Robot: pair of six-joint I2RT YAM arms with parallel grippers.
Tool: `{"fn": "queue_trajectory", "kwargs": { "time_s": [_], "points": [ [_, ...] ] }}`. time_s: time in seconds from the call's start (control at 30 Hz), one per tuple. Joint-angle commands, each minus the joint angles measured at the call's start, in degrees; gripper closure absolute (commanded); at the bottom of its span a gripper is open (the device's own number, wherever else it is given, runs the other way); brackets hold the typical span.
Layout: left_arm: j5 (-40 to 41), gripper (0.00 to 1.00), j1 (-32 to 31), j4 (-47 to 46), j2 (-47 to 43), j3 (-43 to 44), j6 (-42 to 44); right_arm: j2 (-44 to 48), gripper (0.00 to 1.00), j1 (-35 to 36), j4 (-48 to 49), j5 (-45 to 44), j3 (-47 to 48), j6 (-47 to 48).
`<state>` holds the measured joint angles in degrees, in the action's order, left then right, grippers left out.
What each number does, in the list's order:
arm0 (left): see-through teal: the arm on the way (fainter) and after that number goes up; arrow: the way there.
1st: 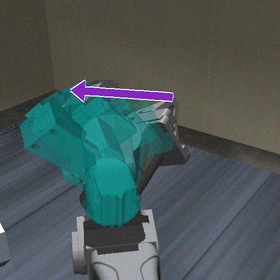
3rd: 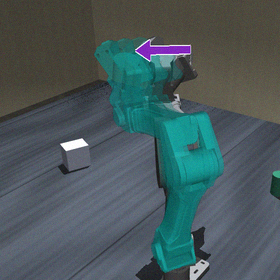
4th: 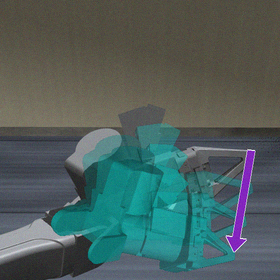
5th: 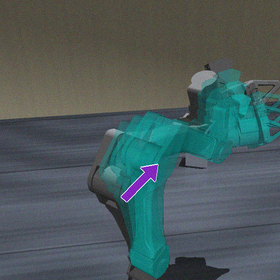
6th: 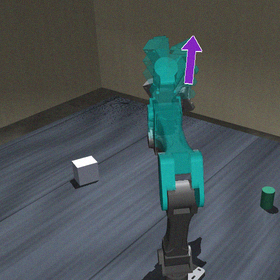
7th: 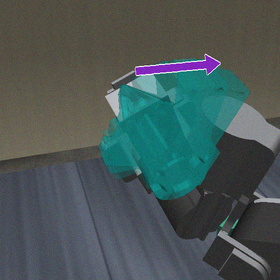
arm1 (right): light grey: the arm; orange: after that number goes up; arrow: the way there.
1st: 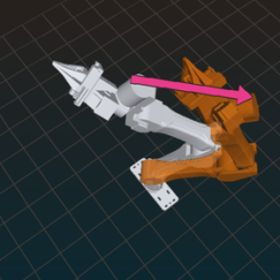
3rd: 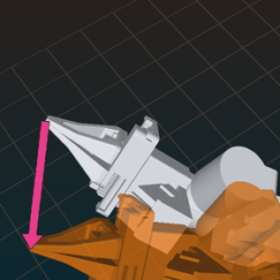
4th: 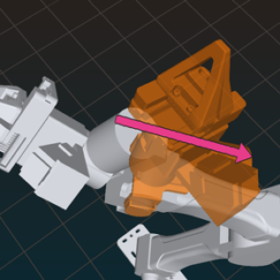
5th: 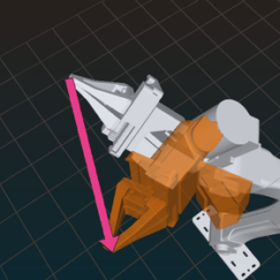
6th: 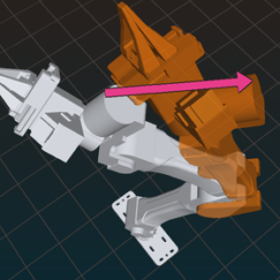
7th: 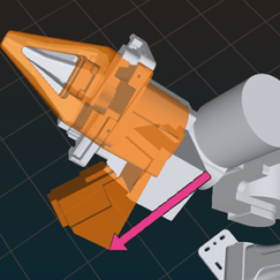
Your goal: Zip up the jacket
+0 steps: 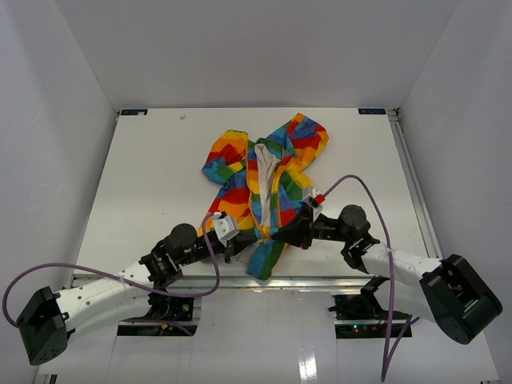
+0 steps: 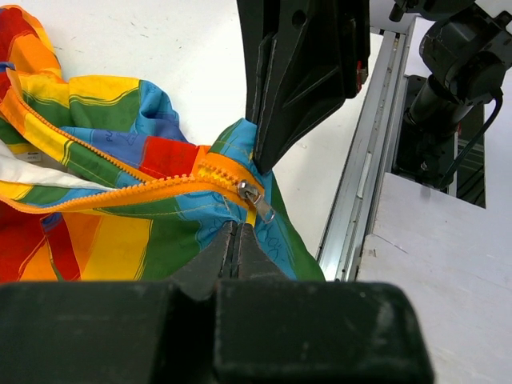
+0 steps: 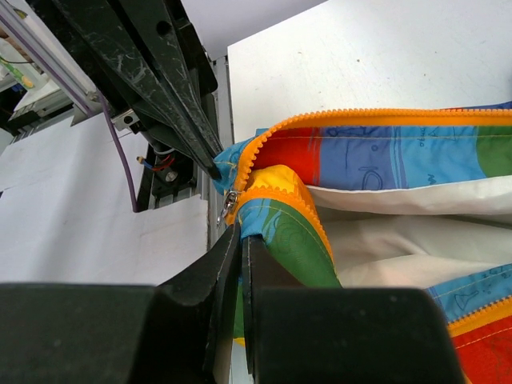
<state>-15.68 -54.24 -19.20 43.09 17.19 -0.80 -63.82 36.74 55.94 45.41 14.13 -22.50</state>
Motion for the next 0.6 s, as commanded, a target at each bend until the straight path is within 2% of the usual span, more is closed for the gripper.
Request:
{"fn": "queue_trajectory", "kwargs": {
  "time_s": [0.0,0.27,0.57],
  "points": [
    [-3.38,1.00,-0.34,-0.79,-1.19,-0.11,0.33,-1.42,0.92,-1.21,3.62,1.08,1.02,0.70],
    [-4.99,1.00,-0.34,0.35,2.01,1.41,0.39,-3.45,0.92,-3.48,4.29,3.80,3.24,-0.90],
    [-3.18,1.00,-0.34,1.35,4.37,2.37,0.36,-0.61,0.92,-3.69,3.87,5.22,3.54,-1.54]
  ]
}}
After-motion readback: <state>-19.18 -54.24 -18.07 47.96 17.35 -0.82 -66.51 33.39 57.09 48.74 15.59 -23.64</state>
